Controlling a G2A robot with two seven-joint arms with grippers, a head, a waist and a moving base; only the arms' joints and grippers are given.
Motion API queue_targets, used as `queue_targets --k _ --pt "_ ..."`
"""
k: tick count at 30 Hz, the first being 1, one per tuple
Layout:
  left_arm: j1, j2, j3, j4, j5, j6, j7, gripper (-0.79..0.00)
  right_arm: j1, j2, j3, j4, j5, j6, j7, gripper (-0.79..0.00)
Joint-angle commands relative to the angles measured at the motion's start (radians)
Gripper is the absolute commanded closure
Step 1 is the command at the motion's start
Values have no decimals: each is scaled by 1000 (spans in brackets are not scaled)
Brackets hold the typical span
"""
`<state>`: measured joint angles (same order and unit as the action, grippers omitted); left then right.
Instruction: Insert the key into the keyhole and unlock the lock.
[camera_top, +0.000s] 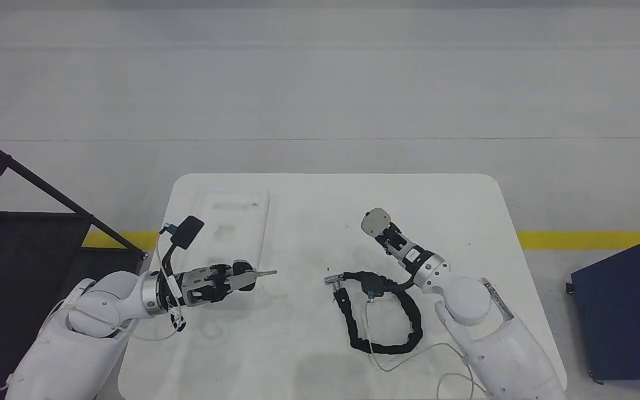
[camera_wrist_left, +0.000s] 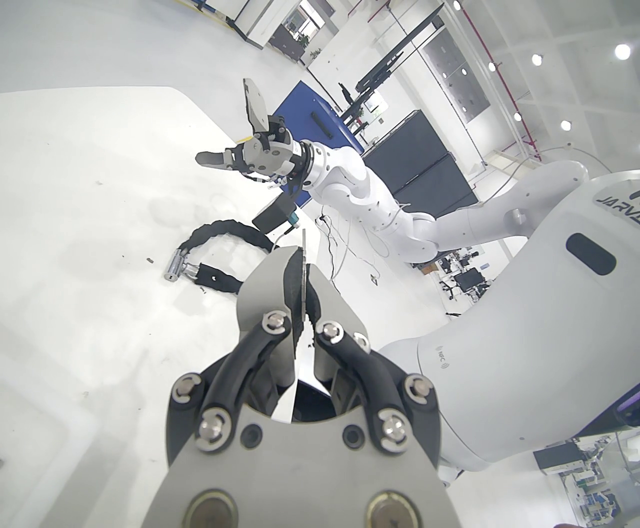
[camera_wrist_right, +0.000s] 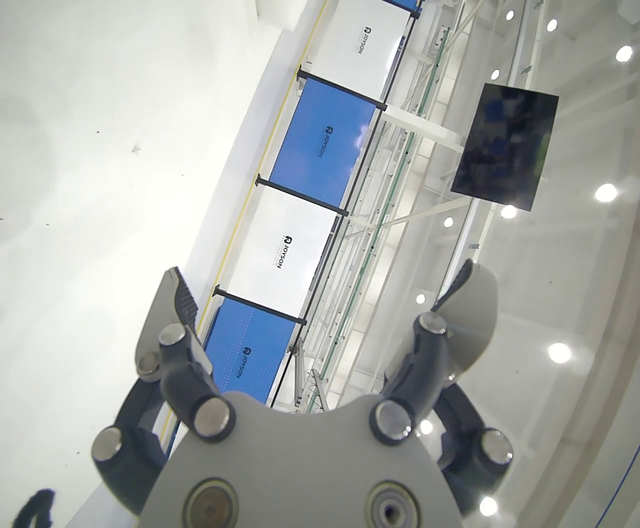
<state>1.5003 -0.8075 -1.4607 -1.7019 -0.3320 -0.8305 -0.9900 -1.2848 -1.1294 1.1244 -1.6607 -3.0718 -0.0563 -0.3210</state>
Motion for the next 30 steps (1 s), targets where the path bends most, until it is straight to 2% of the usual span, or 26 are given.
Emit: queue_targets --k 1,12,15,16,18,22,25,30 --pt "0 0 0 0 0 0 0 0 -1 0 1 -1 0 1 0 -785" --pt "0 0 0 0 0 0 0 0 -1 0 1 -1 0 1 0 -785" --pt "0 0 0 0 0 0 0 0 -15 3 8 -18 44 -68 -59 -785" --pt "0 0 0 0 0 0 0 0 -20 5 18 -28 86 -112 -100 -785" --pt "0 0 0 0 0 0 0 0 -8 8 56 -50 249 -268 -200 -785" --pt "0 0 0 0 0 0 0 0 73 17 112 -66 484 -705 -365 -785" --pt "0 0 0 0 0 0 0 0 146 25 116 -50 604 -956 -459 -785" --pt "0 0 0 0 0 0 0 0 249 56 -28 83 734 -956 -487 -785"
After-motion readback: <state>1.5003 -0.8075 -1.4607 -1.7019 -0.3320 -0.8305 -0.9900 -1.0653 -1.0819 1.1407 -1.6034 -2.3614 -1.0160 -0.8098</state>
